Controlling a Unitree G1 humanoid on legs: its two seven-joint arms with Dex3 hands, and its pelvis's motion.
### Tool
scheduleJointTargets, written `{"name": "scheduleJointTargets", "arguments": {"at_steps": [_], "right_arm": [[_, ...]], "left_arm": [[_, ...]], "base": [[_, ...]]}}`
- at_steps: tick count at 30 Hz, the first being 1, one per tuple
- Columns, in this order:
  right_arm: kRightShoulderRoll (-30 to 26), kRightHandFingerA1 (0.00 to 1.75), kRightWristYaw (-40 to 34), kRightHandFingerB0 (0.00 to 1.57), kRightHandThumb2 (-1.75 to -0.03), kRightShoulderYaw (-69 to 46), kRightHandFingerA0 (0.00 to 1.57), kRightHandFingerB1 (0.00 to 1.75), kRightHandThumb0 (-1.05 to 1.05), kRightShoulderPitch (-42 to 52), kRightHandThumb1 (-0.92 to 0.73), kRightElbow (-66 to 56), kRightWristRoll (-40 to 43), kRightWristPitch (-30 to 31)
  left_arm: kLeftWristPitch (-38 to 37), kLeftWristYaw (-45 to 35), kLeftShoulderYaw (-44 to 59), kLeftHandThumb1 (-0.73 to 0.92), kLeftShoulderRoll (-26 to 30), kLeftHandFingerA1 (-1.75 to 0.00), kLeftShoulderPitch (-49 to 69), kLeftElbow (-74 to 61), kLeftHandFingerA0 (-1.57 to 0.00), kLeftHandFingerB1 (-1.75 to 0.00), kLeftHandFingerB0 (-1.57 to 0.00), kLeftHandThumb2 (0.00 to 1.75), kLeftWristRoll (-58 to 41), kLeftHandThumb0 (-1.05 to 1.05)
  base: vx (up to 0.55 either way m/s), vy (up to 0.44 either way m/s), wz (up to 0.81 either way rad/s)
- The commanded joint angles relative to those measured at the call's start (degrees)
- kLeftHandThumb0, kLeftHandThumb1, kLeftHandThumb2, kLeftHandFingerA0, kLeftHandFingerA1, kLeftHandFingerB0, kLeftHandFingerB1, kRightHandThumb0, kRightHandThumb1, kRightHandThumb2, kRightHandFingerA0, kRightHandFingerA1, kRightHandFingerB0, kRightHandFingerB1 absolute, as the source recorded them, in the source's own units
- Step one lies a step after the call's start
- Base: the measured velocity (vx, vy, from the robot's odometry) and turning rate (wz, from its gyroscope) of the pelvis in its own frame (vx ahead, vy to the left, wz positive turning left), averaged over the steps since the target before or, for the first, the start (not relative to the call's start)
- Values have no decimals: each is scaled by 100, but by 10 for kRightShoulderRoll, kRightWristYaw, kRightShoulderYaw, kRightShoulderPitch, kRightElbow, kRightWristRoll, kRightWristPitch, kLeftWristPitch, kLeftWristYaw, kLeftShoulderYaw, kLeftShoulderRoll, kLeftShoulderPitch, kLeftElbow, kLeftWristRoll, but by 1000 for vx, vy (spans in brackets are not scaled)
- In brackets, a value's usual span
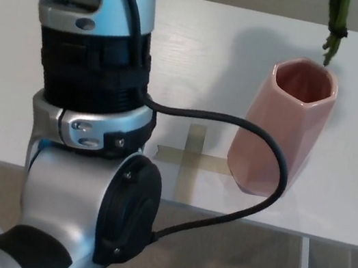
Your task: Use the left hand to pick up the rose and then lift and insert it into the pink vase.
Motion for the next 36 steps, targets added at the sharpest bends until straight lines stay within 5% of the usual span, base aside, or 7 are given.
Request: {"name": "scheduleJointTargets", "arguments": {"at_steps": [1,36], "right_arm": [[0,41,1,53,-59,-3,58,39,-33,4,-66,2,3,1],[-1,41,-2,55,-59,2,60,39,-34,-4,-66,3,-1,4]], "left_arm": [[3,9,-24,79,-14,-139,18,-2,-112,-81,-81,63,-28,-20],[-34,11,-102,77,19,-144,72,4,-105,-83,-77,63,-29,-21]], "base": [[0,0,0],[0,0,0]]}}
